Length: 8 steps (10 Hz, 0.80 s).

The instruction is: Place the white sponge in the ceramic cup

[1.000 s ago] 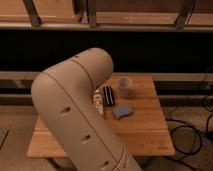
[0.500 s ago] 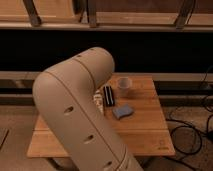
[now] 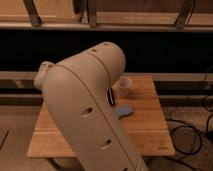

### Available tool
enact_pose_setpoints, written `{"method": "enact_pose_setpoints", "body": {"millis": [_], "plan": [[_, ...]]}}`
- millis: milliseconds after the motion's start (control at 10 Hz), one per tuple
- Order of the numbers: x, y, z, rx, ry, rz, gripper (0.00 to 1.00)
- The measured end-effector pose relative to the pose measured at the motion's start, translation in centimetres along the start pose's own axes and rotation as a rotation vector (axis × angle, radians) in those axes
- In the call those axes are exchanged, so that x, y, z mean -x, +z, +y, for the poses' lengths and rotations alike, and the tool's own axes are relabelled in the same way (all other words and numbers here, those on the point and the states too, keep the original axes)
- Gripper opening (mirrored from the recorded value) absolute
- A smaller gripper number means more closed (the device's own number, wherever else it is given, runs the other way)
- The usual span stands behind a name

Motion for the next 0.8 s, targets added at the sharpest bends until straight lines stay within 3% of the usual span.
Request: {"method": "enact_pose_setpoints", "body": {"millis": [200,400,500,800], "plan": [[-1.3,-2.1,0.5,-0.003,0.027,0.005,0.80],[-4.8,-3.6,1.0,-0.023,0.088,0.070,0.80],[-9.0,-4.5,1.5,-0.047,0.150,0.164,0.80],[-16.1,-6.1,3.7,-0.074,0.269,0.345,0.80]]}}
